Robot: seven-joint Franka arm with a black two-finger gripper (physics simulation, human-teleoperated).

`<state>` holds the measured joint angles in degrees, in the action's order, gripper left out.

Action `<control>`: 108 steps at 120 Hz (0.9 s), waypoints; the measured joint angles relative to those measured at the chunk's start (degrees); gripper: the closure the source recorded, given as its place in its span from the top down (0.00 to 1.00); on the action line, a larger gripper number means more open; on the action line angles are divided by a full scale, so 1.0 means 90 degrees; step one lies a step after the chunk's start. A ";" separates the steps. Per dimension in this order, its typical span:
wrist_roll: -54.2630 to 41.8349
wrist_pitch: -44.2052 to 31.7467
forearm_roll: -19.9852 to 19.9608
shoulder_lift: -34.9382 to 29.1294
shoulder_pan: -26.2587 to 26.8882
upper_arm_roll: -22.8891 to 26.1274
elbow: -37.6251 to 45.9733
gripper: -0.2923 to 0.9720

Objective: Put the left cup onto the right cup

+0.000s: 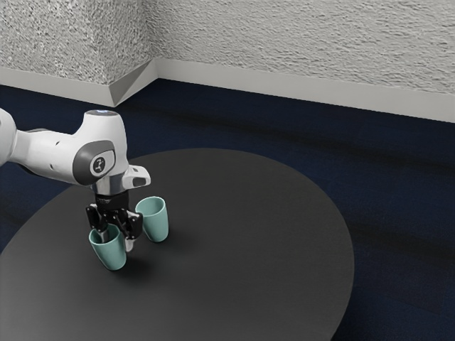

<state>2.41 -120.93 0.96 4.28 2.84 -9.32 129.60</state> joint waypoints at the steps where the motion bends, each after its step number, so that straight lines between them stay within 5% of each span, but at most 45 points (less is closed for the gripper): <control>1: 0.0000 0.0000 0.0000 0.0000 0.0000 0.0000 0.0000 0.55; 108: -0.0004 0.0034 0.0000 -0.0060 0.0010 -0.0051 0.0006 0.33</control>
<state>2.38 -120.62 0.96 3.74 2.92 -9.78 129.65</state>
